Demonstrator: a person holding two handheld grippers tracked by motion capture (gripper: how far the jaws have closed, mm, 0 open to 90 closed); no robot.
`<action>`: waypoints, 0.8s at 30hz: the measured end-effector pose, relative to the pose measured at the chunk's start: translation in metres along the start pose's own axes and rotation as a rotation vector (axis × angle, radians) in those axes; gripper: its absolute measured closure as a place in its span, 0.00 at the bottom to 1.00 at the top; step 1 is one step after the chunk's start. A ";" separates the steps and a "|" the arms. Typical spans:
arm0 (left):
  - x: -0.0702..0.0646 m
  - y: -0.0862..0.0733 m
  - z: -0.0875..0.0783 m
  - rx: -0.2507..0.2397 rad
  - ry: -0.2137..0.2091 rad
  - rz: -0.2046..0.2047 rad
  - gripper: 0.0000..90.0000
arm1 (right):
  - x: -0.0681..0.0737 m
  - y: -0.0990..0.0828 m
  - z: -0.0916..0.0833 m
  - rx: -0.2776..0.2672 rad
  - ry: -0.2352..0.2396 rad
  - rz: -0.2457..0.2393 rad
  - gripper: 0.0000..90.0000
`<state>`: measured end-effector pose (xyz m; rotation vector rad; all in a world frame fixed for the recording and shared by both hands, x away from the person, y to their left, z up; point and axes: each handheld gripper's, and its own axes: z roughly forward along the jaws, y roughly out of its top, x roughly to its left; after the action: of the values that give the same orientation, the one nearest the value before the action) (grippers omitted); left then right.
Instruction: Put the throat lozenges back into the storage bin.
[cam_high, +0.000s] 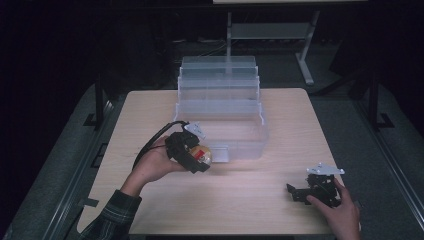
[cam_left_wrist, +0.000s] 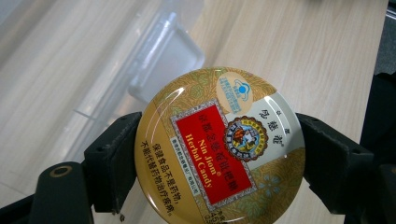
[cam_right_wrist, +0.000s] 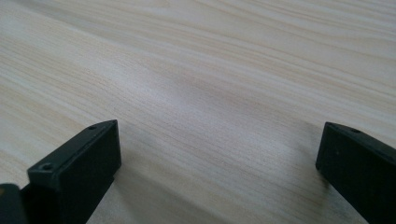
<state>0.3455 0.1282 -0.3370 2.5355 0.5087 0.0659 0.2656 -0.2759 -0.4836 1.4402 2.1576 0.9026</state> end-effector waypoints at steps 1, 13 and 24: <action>0.001 0.001 -0.001 -0.001 0.003 -0.002 0.22 | 0.000 0.000 0.000 0.000 0.000 0.000 0.00; 0.013 0.007 -0.006 -0.003 0.028 -0.029 0.22 | 0.000 0.000 0.000 0.000 0.000 0.000 0.00; 0.028 0.010 -0.007 0.004 0.047 -0.060 0.22 | 0.000 0.000 0.000 0.001 0.000 0.000 0.00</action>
<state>0.3734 0.1346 -0.3276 2.5260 0.6042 0.1025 0.2655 -0.2758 -0.4836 1.4409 2.1577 0.9021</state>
